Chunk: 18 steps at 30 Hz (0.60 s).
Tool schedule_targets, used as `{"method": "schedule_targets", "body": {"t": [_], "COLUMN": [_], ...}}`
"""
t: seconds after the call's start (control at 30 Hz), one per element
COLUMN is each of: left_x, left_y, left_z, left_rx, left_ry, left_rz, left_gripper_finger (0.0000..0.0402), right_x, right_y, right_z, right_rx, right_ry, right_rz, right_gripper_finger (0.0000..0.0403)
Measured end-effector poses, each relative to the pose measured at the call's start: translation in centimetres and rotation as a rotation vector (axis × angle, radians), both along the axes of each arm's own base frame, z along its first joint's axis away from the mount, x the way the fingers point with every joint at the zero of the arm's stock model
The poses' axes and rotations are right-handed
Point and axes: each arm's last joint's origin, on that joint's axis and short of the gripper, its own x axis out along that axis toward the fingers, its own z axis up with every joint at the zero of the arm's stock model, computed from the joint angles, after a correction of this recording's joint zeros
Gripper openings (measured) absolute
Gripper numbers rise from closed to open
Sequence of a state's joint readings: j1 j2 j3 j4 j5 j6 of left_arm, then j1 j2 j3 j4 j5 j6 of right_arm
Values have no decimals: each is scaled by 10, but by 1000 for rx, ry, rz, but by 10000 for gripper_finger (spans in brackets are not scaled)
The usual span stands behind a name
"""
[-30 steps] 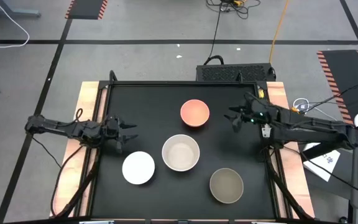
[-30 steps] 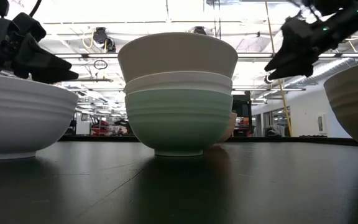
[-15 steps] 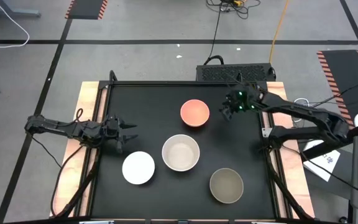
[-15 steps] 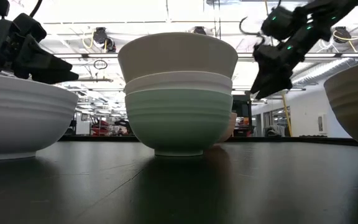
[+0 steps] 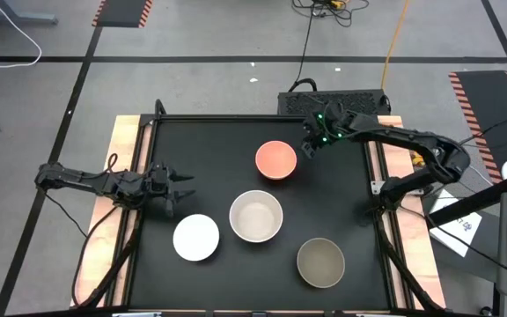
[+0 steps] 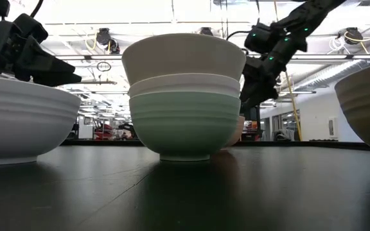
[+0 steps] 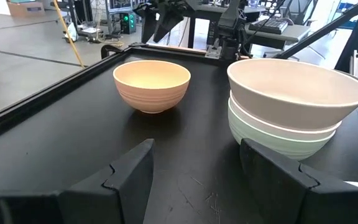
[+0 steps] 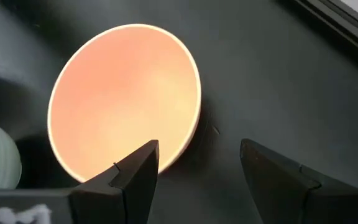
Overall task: Nest bowls inside each other
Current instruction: Stack the orange bowl on the gray bowl
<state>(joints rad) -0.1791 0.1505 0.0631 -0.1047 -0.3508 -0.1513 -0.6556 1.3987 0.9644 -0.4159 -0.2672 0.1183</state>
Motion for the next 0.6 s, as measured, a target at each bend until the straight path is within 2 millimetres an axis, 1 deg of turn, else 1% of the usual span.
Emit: {"method": "schedule_targets", "body": {"t": [0.27,0.37,0.6], "left_x": [0,0,0], "left_y": [0,0,0], "left_z": [0,0,0], "left_rx": [8,9,14], "left_ry": [2,3,4], "left_rz": [-1,-1,-2], "left_gripper_finger": [239,239,239], "right_x": [21,27,36], "right_y": [-15,-14,-7], "right_z": [-11,-17,-20], "right_rx": [56,69,61], "right_ry": [95,118,119], "right_rz": [25,44,90], "right_gripper_finger": [217,217,217]}}
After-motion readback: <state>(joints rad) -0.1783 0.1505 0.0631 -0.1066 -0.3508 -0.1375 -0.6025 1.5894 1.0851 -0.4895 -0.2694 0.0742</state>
